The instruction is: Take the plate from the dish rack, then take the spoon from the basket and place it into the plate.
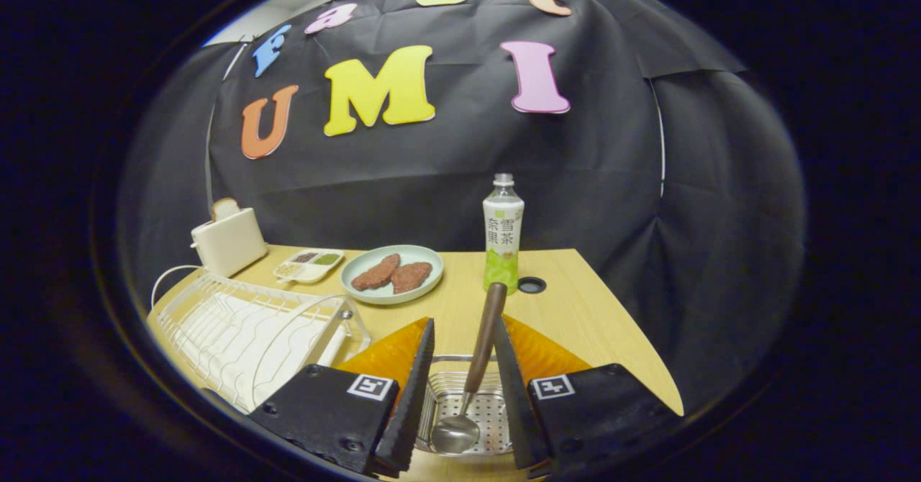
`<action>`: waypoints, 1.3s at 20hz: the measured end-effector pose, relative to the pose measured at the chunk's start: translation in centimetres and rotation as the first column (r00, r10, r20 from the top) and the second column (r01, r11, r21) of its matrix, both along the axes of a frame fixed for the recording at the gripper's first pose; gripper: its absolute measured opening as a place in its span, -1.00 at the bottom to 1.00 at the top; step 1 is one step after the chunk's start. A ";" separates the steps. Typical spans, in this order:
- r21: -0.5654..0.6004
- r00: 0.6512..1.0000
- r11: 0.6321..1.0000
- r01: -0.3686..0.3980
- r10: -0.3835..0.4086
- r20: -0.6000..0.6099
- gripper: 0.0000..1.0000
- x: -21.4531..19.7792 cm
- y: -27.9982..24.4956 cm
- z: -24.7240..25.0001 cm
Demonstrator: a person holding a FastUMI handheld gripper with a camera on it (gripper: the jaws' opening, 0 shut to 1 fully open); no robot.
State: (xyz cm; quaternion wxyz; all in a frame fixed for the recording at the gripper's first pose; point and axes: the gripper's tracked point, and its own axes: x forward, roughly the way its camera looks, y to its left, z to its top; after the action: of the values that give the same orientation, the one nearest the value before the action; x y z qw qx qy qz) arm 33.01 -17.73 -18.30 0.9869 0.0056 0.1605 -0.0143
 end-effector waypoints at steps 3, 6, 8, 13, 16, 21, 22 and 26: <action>-0.014 1.000 1.000 0.019 -0.019 -0.003 0.23 0.4 -0.8 -0.4; -0.015 1.000 1.000 0.004 -0.004 -0.014 0.26 1.0 -0.4 -0.7; -0.017 1.000 1.000 0.016 -0.017 -0.026 0.21 1.5 -0.5 -1.1; 0.014 0.998 0.998 0.063 -0.063 0.000 -0.66 0.7 -0.4 -0.5; -0.003 0.995 0.996 0.085 -0.084 0.046 -0.71 -0.7 -0.3 1.1; -0.042 0.980 0.990 0.132 -0.125 0.152 -0.73 -3.2 -0.3 5.0; -0.057 0.977 0.988 0.142 -0.131 0.170 -0.73 -3.9 -0.2 5.9; -0.075 0.959 0.984 0.164 -0.141 0.245 -0.73 -7.9 1.8 9.6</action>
State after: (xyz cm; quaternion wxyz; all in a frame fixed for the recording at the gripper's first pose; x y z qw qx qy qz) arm 25.15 -15.94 -8.66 0.9941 -0.0270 0.0391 -0.0970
